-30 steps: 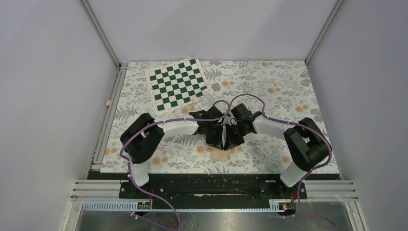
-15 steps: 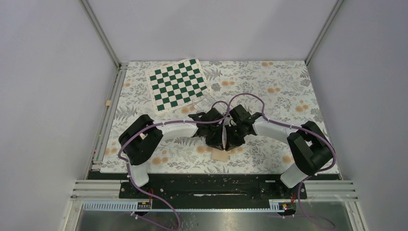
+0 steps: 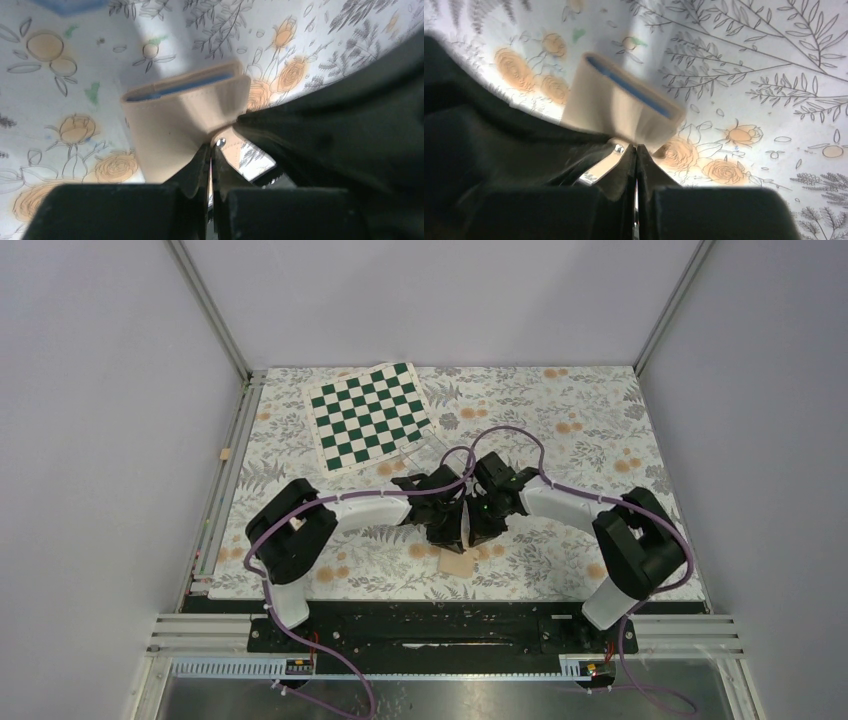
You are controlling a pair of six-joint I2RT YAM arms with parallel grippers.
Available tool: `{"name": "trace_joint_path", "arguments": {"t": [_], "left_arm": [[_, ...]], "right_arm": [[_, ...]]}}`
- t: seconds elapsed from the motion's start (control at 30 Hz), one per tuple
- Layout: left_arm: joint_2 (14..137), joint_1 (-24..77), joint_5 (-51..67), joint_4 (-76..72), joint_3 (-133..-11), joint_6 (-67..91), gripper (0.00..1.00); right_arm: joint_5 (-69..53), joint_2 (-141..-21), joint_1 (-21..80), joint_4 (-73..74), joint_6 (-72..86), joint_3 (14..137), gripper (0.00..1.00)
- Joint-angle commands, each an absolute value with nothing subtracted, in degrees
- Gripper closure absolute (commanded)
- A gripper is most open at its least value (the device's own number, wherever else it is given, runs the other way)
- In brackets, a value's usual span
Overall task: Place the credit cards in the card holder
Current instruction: Close the card holder at the center of the board.
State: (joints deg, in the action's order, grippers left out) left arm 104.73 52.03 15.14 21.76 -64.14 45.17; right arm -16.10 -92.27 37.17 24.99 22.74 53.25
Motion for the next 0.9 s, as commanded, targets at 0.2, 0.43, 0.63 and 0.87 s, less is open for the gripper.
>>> {"name": "trace_joint_path", "arguments": {"t": [0.2,0.43,0.63,0.87], "left_arm": [[101.4,52.9,13.8,25.1,-63.4,43.4,1.0],[100.3,53.0,15.1,23.8,-62.6,43.9,1.0],[100.0,53.0,17.3,22.2,-61.8,44.6,1.0],[101.0,53.0,19.2,19.5,-61.0,45.6,1.0]], "right_arm": [[-12.1,-99.2,37.2,26.5,21.7,54.7,1.0],[-12.7,-99.4,37.2,26.3,21.6,54.4,1.0],[-13.5,-99.6,37.3,26.3,21.6,54.6,1.0],[-14.2,-99.4,37.3,26.0,21.7,54.4,1.0]]}}
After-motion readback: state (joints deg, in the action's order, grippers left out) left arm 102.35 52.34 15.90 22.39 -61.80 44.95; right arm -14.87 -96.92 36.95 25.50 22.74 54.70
